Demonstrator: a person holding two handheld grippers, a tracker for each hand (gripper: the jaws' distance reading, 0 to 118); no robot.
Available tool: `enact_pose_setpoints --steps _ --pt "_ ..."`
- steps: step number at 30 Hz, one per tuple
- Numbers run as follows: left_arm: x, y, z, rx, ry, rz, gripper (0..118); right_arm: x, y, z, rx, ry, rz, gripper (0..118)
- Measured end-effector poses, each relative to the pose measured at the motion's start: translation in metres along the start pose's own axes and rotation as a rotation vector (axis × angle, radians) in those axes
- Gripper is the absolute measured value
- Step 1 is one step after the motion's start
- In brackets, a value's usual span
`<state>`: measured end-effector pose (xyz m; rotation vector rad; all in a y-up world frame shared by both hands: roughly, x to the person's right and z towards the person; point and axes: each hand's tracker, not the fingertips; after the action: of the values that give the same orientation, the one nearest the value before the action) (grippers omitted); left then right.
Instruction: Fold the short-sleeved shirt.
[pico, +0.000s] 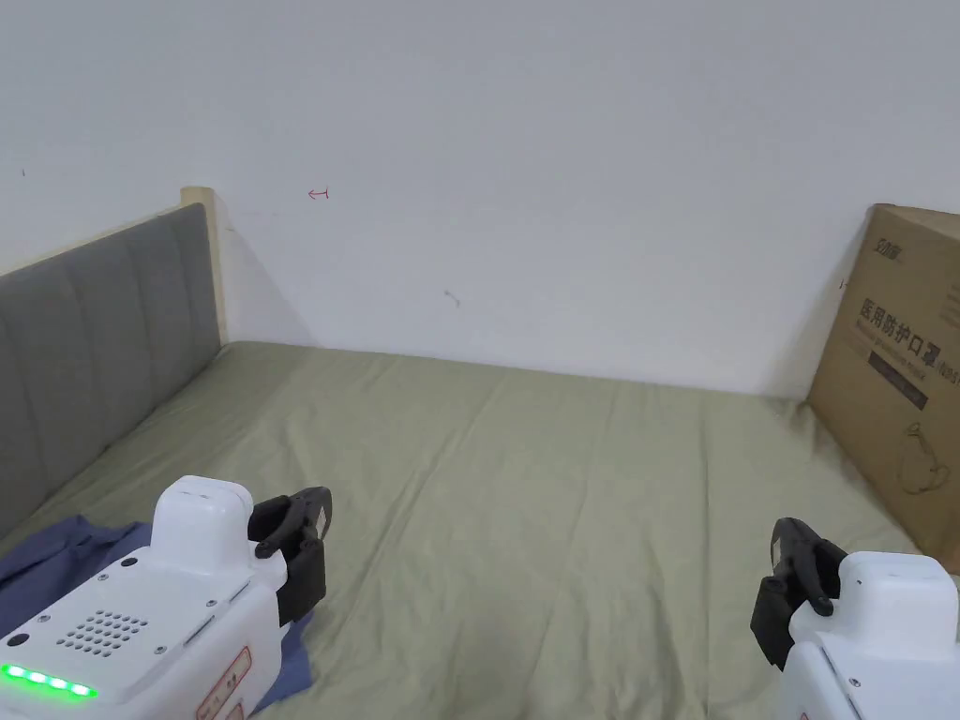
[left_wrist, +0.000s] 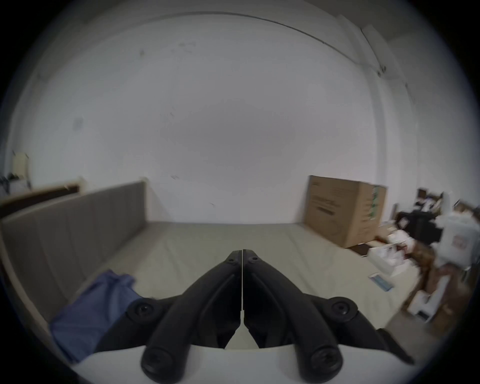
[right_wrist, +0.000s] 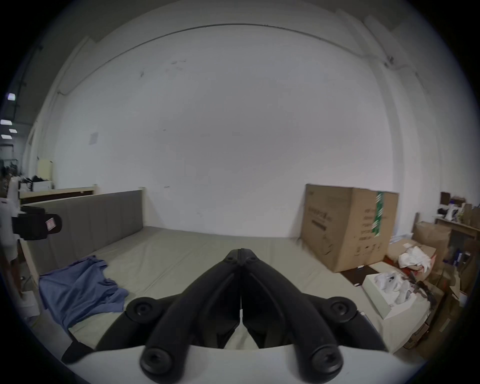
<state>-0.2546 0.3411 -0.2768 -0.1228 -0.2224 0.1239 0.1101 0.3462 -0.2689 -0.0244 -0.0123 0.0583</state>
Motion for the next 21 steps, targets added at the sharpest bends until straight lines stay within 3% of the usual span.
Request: enact_pose_setpoints --steps 1,3,5,7,13,17,21 --pt "0.006 -0.003 0.002 0.021 0.063 -0.046 0 0.001 0.002 0.002 0.001 0.036 -0.025 0" --pt "0.008 -0.006 0.004 0.066 0.120 -0.131 0 -0.007 0.004 0.004 0.010 -0.068 0.004 0" --pt "0.006 -0.003 0.005 0.061 0.094 -0.075 0 -0.003 0.006 0.003 0.002 -0.010 -0.004 0" --pt "0.005 0.001 0.005 0.069 0.113 -0.075 0 -0.004 0.007 0.004 0.010 -0.047 0.001 0" --pt "0.002 0.009 0.013 0.102 0.161 -0.121 0 -0.003 0.010 -0.001 -0.004 -0.015 -0.010 0" --pt "-0.014 0.011 0.030 0.101 0.221 -0.115 0 -0.024 0.012 -0.008 0.004 0.056 0.017 0" --pt "-0.044 0.019 0.070 0.115 0.350 -0.121 0 -0.070 0.020 -0.022 0.026 0.193 -0.002 0"
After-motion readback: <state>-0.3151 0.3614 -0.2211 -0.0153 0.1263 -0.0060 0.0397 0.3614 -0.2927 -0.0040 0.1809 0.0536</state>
